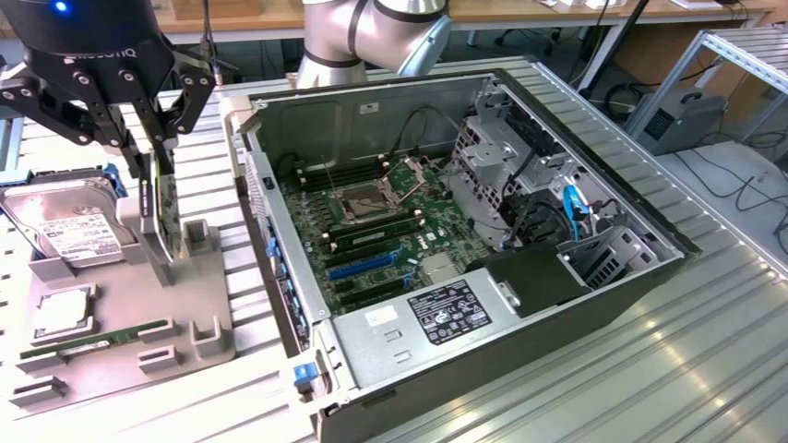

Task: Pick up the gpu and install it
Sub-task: 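Pick up the gpu and move the gpu toward the slot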

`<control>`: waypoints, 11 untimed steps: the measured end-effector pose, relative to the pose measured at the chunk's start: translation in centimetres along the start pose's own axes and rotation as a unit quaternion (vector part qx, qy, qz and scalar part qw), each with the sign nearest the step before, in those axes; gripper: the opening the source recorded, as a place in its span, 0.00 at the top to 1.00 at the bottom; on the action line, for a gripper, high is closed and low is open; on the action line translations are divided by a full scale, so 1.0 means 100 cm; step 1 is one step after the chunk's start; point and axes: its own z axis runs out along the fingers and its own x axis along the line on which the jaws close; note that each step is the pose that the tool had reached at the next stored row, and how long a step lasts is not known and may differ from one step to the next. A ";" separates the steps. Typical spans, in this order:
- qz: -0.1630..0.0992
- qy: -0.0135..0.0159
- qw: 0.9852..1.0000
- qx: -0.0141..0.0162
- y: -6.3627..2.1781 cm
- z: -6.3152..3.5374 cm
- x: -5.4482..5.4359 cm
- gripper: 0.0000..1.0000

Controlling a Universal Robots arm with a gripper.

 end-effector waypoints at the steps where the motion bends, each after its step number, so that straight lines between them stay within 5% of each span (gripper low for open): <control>1: 0.000 0.000 1.000 0.000 0.0000 -0.0002 0.000 0.73; 11: 0.000 0.000 1.000 0.000 0.0002 -0.0055 0.000 0.73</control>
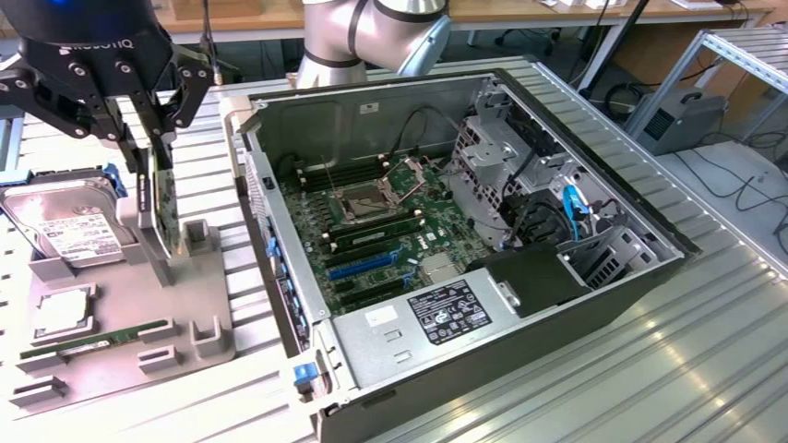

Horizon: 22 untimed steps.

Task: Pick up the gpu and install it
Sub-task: 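Pick up the gpu and move the gpu toward the slot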

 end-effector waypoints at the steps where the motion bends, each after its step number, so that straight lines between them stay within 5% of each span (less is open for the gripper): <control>1: 0.000 0.000 1.000 0.000 0.0001 -0.0035 0.000 0.73; 22: 0.000 0.000 1.000 0.000 0.0008 -0.0185 0.000 0.73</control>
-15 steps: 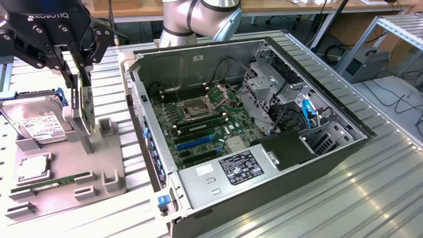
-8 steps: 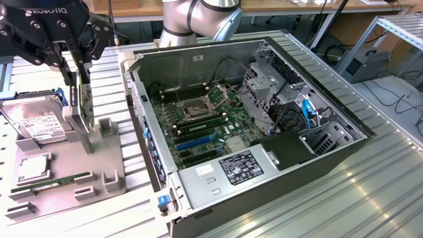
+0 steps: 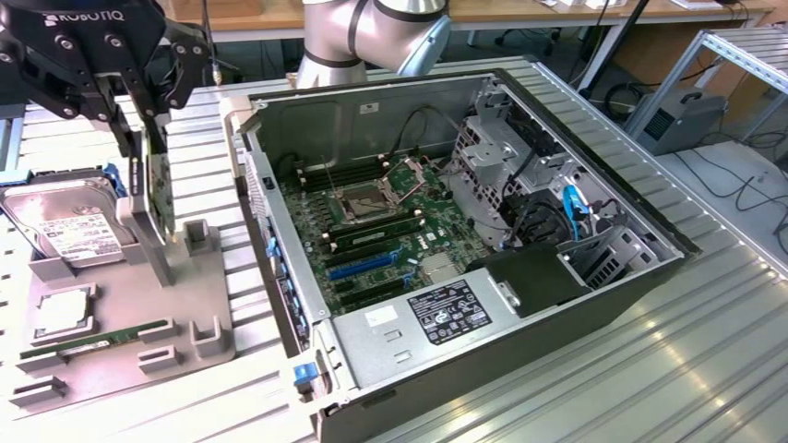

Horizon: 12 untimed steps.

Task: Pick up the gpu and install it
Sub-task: 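Pick up the gpu and move the gpu toward the slot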

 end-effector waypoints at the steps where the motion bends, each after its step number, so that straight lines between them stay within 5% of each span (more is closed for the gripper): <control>1: 0.000 0.000 1.000 0.000 0.0000 -0.0003 0.000 0.73; 12: 0.000 0.000 1.000 0.000 0.0002 -0.0041 0.000 0.73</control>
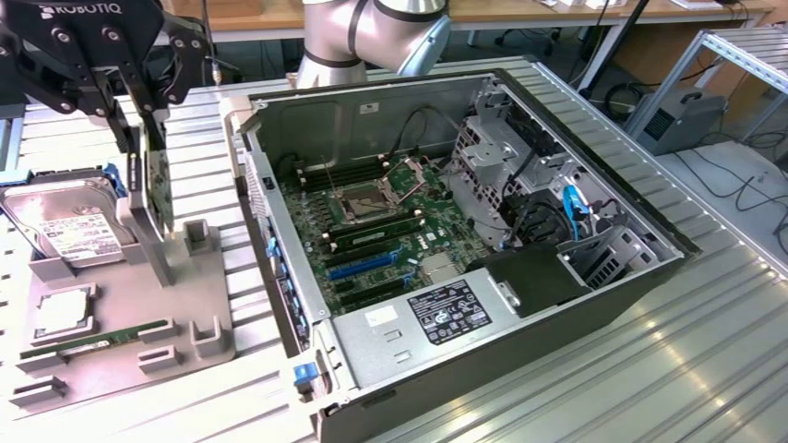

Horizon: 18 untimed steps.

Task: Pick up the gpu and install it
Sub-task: 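Pick up the gpu and move the gpu toward the slot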

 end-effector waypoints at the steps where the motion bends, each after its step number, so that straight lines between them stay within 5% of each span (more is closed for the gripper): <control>1: 0.000 0.000 1.000 0.000 0.0000 -0.0006 0.000 0.73; 18: 0.000 0.000 1.000 0.000 0.0002 -0.0023 -0.002 0.73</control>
